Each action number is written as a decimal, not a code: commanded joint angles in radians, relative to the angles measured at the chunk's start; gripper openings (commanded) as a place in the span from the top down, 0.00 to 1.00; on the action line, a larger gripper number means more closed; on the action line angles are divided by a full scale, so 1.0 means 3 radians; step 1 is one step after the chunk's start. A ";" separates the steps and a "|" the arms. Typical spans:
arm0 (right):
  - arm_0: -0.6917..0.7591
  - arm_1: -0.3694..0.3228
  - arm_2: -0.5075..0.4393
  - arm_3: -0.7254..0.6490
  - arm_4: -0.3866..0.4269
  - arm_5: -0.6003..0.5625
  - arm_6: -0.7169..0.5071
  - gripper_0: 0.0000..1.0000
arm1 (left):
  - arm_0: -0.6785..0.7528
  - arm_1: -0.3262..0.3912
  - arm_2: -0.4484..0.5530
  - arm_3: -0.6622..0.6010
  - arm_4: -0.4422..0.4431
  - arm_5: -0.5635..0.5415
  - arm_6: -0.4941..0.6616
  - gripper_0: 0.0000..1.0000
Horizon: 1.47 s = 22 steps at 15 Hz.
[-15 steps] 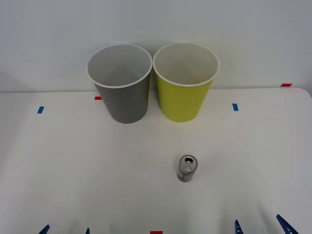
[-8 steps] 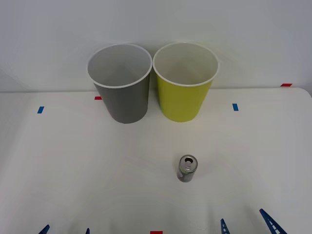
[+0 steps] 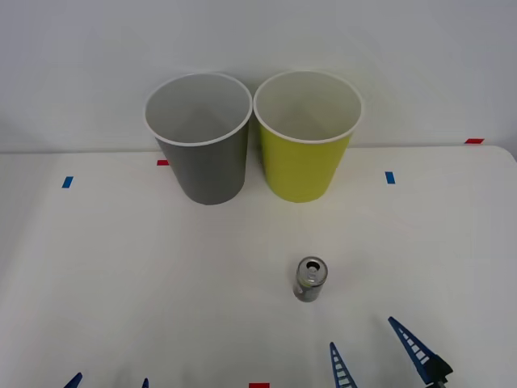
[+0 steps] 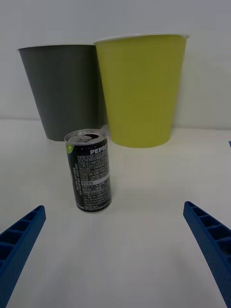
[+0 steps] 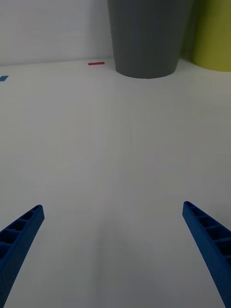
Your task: Put cans in the gray bin and PET bottles in the light green bin.
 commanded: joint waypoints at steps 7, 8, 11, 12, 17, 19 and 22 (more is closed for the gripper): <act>-0.0567 0.0198 0.0034 0.0238 -0.0008 0.0282 -0.0009 0.00 | 0.0000 0.0000 0.0000 0.0000 0.0000 0.0000 0.0000 0.00; -0.0618 0.0198 0.0039 0.0243 -0.0008 0.0313 -0.0009 0.00 | 0.0000 0.0000 0.0000 0.0000 0.0000 0.0000 0.0000 0.00; -0.0746 0.0213 0.0100 0.0243 -0.0003 0.0446 -0.0004 0.00 | 0.0000 0.0000 0.0000 0.0000 0.0000 0.0000 0.0000 0.00; -0.0766 0.0218 0.0116 0.0243 -0.0008 0.0461 -0.0004 0.00 | 0.0000 0.0000 0.0000 0.0000 0.0000 0.0000 0.0000 0.00; -0.0894 0.0254 0.0172 0.0243 -0.0008 0.0625 -0.0004 0.00 | 0.0000 0.0000 0.0000 0.0000 0.0000 0.0000 0.0000 0.00; -0.0945 0.0279 0.0172 0.0243 -0.0014 0.0707 -0.0009 0.00 | 0.0000 0.0000 0.0000 0.0000 0.0000 0.0000 0.0000 0.00; -0.1011 0.0331 0.0177 0.0243 -0.0019 0.0814 -0.0004 0.00 | 0.0000 0.0000 0.0000 0.0000 0.0000 0.0000 0.0000 0.00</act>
